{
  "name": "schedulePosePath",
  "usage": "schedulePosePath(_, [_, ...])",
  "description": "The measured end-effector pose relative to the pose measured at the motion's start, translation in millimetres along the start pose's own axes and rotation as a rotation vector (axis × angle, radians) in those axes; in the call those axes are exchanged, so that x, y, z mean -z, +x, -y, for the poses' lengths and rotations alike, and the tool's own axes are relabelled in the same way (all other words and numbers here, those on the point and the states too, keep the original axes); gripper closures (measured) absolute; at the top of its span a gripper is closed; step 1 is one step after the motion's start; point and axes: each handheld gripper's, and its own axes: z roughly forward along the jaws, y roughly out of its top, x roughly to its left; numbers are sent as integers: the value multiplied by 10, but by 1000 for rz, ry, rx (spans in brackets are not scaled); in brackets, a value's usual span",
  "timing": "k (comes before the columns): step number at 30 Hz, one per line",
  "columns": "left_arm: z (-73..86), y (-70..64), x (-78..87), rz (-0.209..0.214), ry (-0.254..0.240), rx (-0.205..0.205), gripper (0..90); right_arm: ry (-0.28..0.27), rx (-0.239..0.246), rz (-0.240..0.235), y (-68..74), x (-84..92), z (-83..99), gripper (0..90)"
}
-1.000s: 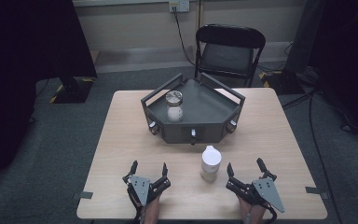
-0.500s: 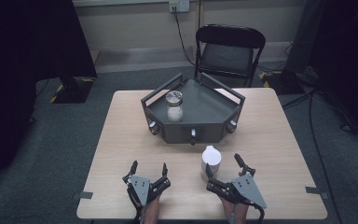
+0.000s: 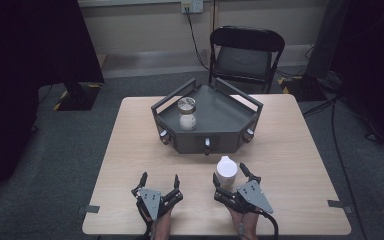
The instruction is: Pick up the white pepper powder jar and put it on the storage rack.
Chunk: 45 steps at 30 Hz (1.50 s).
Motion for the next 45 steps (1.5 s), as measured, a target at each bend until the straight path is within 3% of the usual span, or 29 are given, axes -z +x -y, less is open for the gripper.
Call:
schedulePosePath(14, [-1,-4,-1,-3,0,0,0,42,-6,-21,-43,-77,23,215])
schedulePosePath(25, [0,0,0,0,0,0,0,56,-6,-9,-25,-103,19,293])
schedulePosePath(45, [-1,0,-1,0,1,0,0,66,-11,-10,-34,-97,-14,303])
